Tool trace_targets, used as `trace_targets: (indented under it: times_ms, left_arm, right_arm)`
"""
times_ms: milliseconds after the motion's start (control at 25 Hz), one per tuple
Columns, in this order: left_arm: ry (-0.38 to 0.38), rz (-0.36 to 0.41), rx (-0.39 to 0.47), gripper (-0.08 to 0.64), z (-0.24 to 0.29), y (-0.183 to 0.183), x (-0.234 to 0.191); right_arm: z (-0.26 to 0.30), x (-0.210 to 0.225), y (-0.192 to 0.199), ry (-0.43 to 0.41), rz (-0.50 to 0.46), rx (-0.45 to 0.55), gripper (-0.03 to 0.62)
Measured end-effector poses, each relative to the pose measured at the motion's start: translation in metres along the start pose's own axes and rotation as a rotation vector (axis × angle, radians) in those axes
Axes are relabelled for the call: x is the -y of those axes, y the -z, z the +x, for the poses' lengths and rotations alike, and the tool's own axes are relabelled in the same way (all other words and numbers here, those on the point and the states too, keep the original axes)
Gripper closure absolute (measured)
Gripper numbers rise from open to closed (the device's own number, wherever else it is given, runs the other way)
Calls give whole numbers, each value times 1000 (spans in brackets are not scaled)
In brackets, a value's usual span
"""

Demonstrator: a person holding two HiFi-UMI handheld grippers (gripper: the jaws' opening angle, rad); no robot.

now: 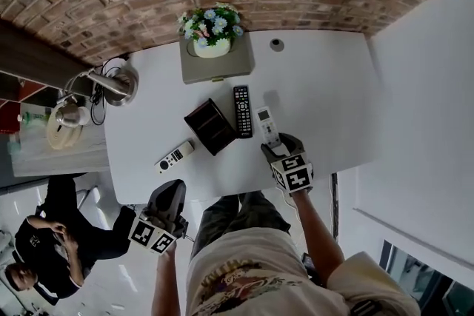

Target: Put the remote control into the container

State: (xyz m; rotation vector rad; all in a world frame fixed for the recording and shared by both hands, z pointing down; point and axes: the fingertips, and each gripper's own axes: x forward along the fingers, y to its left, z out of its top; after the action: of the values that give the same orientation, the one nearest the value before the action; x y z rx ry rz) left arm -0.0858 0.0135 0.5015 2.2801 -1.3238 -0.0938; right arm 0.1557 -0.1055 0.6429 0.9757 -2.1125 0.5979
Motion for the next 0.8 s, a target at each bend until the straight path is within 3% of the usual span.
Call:
trace_targets:
  times_ms: [440,800]
  left_arm:
    - [-4,3,80,554,-24,-9,-14]
    - [-1,-11,136,552,-32,-13,-27]
  right_arm:
    - [-25,-75,3,-136,-133,-71,346]
    - [-23,-109,10,-202,-217,-167,345]
